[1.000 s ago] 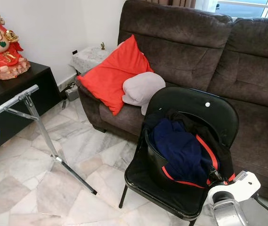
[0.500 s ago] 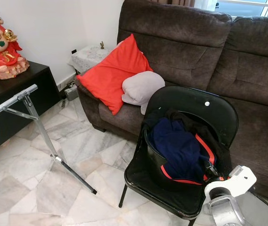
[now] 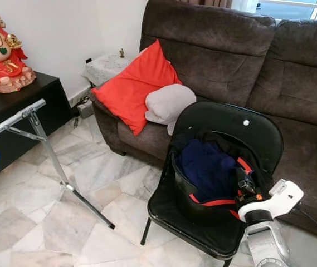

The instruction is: Hang hanger

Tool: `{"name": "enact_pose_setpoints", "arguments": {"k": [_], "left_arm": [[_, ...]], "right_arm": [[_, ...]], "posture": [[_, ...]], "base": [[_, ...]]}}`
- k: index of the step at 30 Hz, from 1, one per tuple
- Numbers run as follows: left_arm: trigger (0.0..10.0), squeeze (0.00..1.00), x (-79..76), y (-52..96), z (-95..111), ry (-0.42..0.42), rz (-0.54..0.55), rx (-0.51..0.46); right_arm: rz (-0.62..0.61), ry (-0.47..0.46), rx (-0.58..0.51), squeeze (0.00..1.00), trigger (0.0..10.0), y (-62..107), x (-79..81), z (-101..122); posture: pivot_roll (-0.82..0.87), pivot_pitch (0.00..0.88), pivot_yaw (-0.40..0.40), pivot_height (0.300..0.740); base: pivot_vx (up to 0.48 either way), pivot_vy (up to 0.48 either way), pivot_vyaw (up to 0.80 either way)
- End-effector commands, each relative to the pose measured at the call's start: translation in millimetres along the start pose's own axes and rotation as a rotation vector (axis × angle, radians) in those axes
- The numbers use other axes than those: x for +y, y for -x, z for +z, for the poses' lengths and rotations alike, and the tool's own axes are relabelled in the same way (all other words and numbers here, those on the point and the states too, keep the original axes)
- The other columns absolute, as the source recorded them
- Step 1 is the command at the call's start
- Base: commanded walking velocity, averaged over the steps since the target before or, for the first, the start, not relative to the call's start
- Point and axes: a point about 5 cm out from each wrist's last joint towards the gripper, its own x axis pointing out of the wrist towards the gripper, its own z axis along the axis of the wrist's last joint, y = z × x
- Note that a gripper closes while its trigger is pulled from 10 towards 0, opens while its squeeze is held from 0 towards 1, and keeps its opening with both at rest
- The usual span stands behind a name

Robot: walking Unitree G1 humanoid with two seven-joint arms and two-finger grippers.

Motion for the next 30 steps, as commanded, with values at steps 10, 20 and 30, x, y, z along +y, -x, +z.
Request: {"name": "enact_pose_setpoints", "arguments": {"k": [10,20,30], "left_arm": [[10.0,0.00,-8.9,0.7,-10.4,-0.013,-0.039,0.046],[10.0,0.00,-9.5,0.6,-10.3,-0.011,-0.039,0.044],[10.0,0.00,-10.0,0.6,-10.4,-0.009,-0.041,0.045]], "right_arm": [[0.206,-0.013,-0.095,0.00,0.0,1.8,38.2,13.2],[0.282,-0.033,-0.175,0.00,0.0,-0.9,56.3,33.5],[0.317,-0.023,-0.180,0.00,0.0,1.8,64.3,38.8]], "posture": [[0.00,0.056,0.024,0.740],[-0.01,0.054,0.023,0.740],[-0.01,0.060,0.019,0.740]], "base": [[0.000,0.000,0.00],[0.000,0.000,0.00],[0.000,0.000,0.00]]}}
